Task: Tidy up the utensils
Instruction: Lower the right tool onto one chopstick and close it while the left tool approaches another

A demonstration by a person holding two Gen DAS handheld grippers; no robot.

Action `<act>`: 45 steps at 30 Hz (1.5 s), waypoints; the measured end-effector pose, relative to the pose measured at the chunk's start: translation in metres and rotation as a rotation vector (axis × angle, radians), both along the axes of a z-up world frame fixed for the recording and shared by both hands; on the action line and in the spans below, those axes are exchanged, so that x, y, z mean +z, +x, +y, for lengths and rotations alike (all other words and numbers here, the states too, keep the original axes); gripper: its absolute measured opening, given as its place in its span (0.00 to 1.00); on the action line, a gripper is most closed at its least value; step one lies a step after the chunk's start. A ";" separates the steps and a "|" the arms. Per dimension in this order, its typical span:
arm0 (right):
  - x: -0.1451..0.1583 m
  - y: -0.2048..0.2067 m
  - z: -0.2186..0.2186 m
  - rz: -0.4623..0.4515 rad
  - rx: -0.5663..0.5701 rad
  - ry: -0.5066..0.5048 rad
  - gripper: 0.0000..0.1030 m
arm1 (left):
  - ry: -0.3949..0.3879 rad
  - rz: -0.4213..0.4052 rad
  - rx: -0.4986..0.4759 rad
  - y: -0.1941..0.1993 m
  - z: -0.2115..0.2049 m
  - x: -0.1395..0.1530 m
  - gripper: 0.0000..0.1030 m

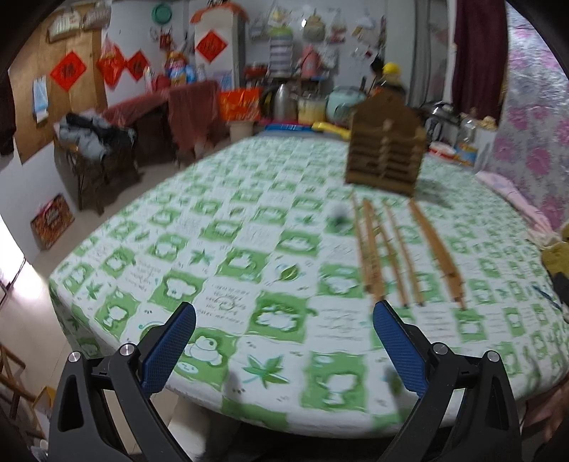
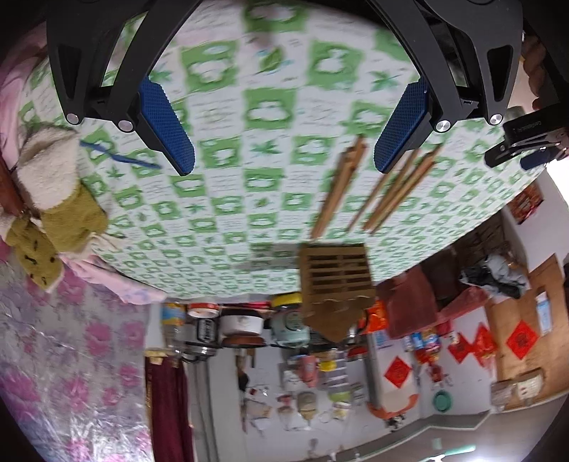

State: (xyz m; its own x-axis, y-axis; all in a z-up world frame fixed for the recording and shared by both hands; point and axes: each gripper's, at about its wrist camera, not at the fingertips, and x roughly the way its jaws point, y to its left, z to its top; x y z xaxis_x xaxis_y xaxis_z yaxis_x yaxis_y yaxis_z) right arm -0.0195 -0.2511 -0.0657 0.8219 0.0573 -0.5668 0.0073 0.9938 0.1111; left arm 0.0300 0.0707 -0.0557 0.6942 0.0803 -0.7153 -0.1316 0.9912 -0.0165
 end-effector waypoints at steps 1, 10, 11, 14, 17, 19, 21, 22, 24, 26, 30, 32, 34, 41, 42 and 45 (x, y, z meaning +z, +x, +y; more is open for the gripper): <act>-0.002 0.004 -0.004 0.009 -0.008 -0.005 0.95 | -0.003 0.016 0.001 0.005 0.002 -0.004 0.95; -0.021 0.044 -0.002 0.115 0.084 -0.019 0.95 | 0.044 0.114 -0.117 0.048 -0.007 -0.031 0.95; -0.021 0.046 -0.001 0.116 0.092 -0.023 0.95 | 0.041 0.122 -0.118 0.049 -0.009 -0.031 0.95; -0.022 0.051 0.004 0.121 0.098 -0.040 0.95 | 0.039 0.139 -0.114 0.059 -0.008 -0.033 0.95; -0.024 0.059 0.001 0.136 0.101 -0.019 0.95 | 0.061 0.162 -0.132 0.069 -0.013 -0.036 0.95; -0.025 0.063 -0.001 0.146 0.100 -0.005 0.95 | 0.074 0.163 -0.150 0.074 -0.022 -0.035 0.95; -0.027 0.066 -0.001 0.158 0.108 0.009 0.95 | 0.108 0.164 -0.162 0.075 -0.030 -0.034 0.95; -0.027 0.067 0.000 0.161 0.111 0.009 0.95 | 0.120 0.164 -0.170 0.076 -0.036 -0.034 0.95; -0.025 0.068 0.002 0.161 0.118 0.002 0.95 | 0.167 0.162 -0.190 0.078 -0.048 -0.033 0.95; -0.023 0.069 0.004 0.155 0.120 -0.001 0.95 | 0.227 0.169 -0.208 0.086 -0.056 -0.032 0.95; -0.017 0.069 0.002 0.137 0.119 -0.004 0.95 | 0.217 0.216 -0.169 0.106 -0.043 -0.032 0.95; -0.016 0.071 0.002 0.134 0.126 -0.007 0.95 | 0.207 0.232 -0.152 0.114 -0.031 -0.031 0.96; -0.019 0.073 0.007 0.144 0.155 -0.008 0.94 | 0.186 0.235 -0.146 0.116 -0.023 -0.032 0.96; -0.041 0.081 0.040 0.242 0.275 -0.102 0.61 | 0.119 0.264 -0.144 0.130 -0.019 -0.033 0.96; -0.044 0.083 0.043 0.261 0.288 -0.106 0.59 | 0.112 0.269 -0.146 0.133 -0.020 -0.034 0.96; -0.049 0.091 0.048 0.317 0.326 -0.104 0.53 | 0.081 0.289 -0.152 0.142 -0.021 -0.038 0.96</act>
State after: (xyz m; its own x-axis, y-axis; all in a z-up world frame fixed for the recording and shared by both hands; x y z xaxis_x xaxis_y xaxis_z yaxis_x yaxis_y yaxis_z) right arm 0.0720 -0.2033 -0.1144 0.5558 0.2135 -0.8034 -0.2895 0.9557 0.0536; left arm 0.1722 0.0499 -0.0933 0.4721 0.0559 -0.8798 0.0305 0.9964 0.0797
